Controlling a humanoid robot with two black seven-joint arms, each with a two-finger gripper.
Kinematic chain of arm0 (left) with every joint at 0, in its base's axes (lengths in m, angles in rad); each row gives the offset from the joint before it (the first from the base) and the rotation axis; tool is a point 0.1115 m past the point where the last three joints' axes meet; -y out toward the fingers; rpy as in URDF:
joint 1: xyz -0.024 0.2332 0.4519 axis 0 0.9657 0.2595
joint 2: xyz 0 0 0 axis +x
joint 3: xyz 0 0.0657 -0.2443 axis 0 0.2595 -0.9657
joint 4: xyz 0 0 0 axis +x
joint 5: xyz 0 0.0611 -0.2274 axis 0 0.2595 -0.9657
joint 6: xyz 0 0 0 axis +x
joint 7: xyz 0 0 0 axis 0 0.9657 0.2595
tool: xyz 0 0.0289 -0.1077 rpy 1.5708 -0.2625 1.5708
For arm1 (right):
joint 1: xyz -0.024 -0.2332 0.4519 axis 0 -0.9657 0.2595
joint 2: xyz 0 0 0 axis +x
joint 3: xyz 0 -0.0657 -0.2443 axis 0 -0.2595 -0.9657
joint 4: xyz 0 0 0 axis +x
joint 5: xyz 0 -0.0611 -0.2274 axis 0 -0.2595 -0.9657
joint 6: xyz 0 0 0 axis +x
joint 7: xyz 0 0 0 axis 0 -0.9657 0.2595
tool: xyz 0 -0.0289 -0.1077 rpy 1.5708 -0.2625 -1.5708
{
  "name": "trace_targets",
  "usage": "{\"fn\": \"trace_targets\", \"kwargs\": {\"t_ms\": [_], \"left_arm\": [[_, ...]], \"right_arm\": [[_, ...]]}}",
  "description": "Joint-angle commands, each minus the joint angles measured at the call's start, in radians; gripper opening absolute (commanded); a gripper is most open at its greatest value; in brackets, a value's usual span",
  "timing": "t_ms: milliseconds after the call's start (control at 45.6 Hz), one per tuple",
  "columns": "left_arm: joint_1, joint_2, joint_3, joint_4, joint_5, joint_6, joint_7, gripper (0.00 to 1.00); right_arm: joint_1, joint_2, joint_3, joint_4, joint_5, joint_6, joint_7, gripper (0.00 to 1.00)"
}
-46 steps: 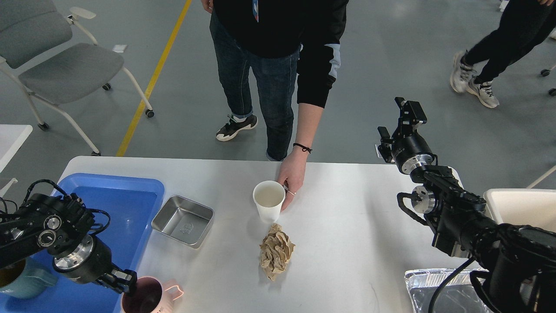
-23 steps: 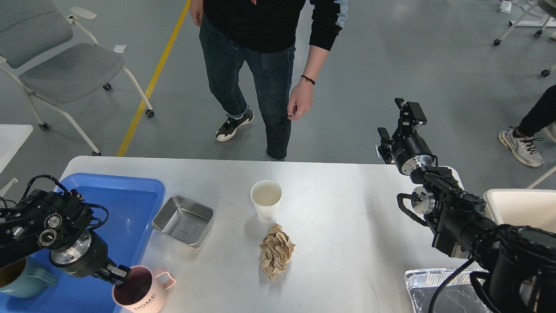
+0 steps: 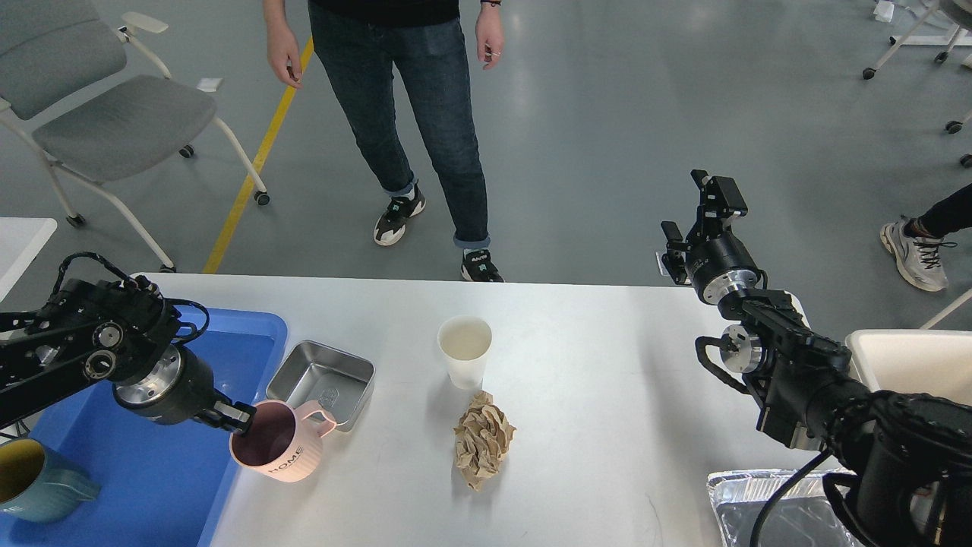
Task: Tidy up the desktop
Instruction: 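Grasp the pink mug with the left gripper, then lift the pink mug up with the left gripper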
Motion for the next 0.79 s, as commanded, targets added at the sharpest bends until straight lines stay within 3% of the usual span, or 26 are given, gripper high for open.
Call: {"fn": "trace_targets", "kwargs": {"t_ms": [0, 351, 527, 768], "left_arm": [[-0.033, -0.004, -0.001, -0.001, -0.005, -0.016, 0.001, 0.00], [-0.158, 0.008, -0.079, -0.003, -0.073, -0.036, 0.005, 0.00], [-0.306, 0.061, -0.161, 0.031, -0.174, -0.036, 0.005, 0.00], [-0.561, 0.142, -0.190, 0.194, -0.295, -0.036, 0.005, 0.00]], "right_arm": [[0.002, -0.016, 0.000, 0.000, 0.000, 0.000, 0.000, 1.00], [0.003, -0.022, 0.000, 0.000, 0.000, 0.000, 0.000, 1.00], [0.008, -0.021, 0.000, 0.001, 0.000, 0.000, 0.000, 1.00], [0.031, -0.019, 0.000, 0.001, 0.000, 0.000, -0.001, 1.00]]}}
